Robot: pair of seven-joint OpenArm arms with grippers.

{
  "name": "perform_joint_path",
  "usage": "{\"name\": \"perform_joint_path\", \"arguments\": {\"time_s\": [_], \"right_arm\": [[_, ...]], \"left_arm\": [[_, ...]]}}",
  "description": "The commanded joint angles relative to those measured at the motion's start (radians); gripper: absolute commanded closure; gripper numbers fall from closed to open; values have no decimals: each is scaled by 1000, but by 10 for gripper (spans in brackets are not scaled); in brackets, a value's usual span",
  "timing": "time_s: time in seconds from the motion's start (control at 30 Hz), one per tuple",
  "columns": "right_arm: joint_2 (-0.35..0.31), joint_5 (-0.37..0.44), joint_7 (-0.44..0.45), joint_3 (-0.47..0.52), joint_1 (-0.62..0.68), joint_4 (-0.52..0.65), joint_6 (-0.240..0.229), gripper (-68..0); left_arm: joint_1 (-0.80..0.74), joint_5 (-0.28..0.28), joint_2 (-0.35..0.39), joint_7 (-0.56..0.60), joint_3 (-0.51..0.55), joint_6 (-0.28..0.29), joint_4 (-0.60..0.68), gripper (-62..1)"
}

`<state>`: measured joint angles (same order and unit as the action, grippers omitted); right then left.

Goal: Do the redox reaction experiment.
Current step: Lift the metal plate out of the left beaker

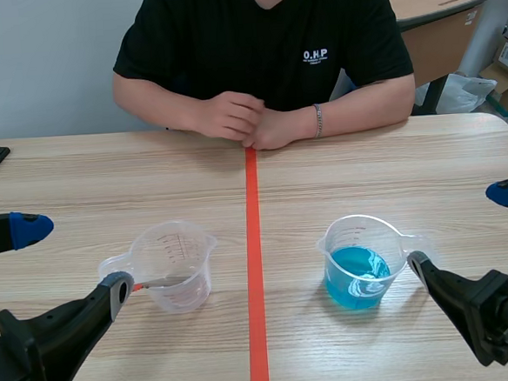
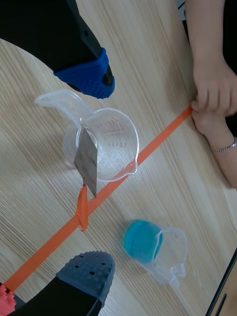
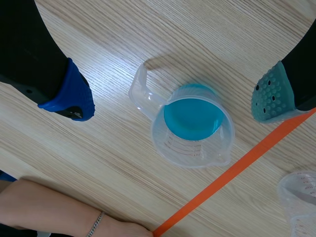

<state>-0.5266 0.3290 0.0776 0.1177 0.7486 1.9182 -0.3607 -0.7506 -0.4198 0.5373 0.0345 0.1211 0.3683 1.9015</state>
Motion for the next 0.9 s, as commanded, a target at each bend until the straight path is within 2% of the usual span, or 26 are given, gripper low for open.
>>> {"name": "perform_joint_path", "arguments": {"time_s": [0.0, 0.53, 0.8, 0.87], "right_arm": [[-11, 7, 14, 6, 0, 15, 1, -679], [-11, 7, 14, 6, 0, 15, 1, -679], [-11, 7, 15, 6, 0, 15, 1, -679], [-11, 7, 15, 6, 0, 15, 1, -679]], "left_arm": [[0, -7, -5, 21, -1, 1, 22, -623], [0, -6, -5, 21, -1, -10, 22, -623], [-89, -3, -5, 21, 79, -119, 22, -623], [-135, -3, -5, 21, 119, -124, 21, -623]]}}
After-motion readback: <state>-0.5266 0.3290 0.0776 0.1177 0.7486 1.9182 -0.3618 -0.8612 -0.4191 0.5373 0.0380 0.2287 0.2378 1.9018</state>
